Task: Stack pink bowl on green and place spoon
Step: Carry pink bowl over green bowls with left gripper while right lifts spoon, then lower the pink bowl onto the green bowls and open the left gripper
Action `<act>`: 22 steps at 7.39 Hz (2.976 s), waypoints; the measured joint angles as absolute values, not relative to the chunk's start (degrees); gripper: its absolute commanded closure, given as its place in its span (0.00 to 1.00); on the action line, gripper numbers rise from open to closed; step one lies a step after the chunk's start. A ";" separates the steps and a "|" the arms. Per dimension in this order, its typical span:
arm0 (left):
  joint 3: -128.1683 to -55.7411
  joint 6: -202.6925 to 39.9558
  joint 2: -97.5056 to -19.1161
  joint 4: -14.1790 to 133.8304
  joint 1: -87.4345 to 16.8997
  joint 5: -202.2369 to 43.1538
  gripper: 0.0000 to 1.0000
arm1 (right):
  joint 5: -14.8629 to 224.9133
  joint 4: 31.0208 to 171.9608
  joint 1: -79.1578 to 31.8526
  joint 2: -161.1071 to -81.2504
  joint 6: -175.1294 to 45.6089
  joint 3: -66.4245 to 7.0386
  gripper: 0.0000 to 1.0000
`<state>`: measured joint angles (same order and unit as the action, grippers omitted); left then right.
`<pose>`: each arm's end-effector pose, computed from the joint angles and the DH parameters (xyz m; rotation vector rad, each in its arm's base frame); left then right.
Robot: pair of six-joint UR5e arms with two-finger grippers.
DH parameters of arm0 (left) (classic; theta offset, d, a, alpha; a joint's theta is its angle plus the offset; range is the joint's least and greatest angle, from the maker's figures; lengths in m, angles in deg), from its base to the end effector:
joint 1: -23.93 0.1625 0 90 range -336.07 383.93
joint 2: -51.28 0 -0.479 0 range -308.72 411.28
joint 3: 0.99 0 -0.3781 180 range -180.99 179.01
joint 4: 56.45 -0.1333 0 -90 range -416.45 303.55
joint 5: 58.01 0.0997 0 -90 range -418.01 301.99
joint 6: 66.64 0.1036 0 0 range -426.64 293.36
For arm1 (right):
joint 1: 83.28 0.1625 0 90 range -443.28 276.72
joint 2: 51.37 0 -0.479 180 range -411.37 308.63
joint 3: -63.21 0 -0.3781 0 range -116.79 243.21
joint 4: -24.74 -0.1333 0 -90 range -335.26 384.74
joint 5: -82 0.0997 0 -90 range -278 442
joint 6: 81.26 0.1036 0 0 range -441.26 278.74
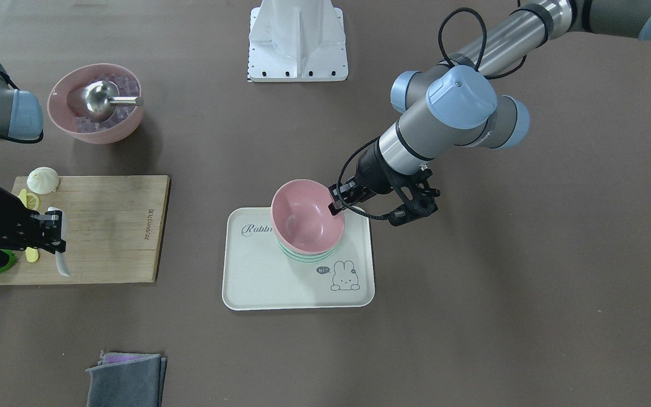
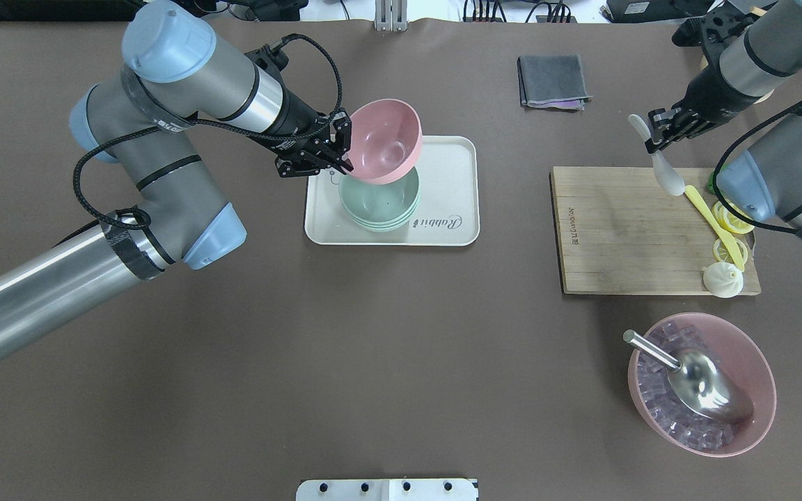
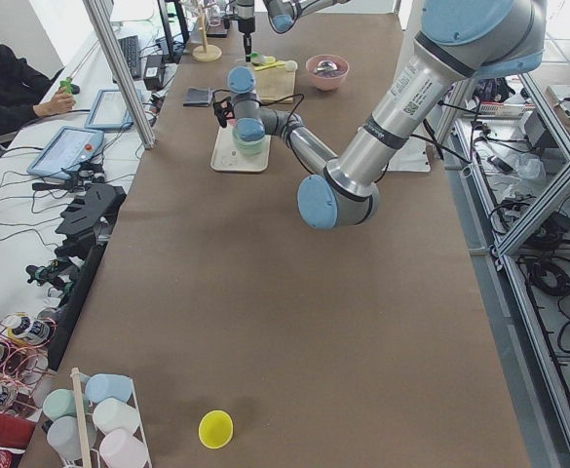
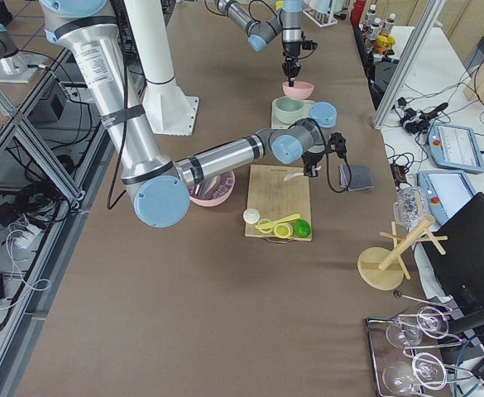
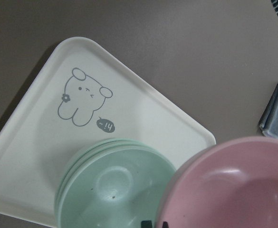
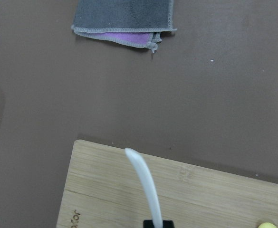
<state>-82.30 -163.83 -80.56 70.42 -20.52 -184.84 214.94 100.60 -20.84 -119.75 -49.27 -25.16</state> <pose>0.4842 -0.5747 0.2472 -0.1541 1.2940 -0.3791 -0.2483 -0.6114 0.4854 0.1313 -0.9114 -0.1513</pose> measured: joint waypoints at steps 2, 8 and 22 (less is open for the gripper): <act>-82.65 -157.69 -80.49 70.05 -20.45 -185.25 1.00 | 214.90 100.59 -20.91 -119.75 -49.27 -25.13 1.00; -81.23 -148.49 -80.56 67.29 -19.45 -184.43 1.00 | 214.89 100.59 -20.99 -119.75 -49.27 -25.11 1.00; -79.13 -148.06 -80.81 68.24 -17.82 -180.02 0.01 | 214.81 100.59 -21.32 -119.75 -49.27 -24.88 1.00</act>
<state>-79.13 -148.06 -80.81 68.24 -17.82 -180.02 214.81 100.59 -21.32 -119.75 -49.27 -24.88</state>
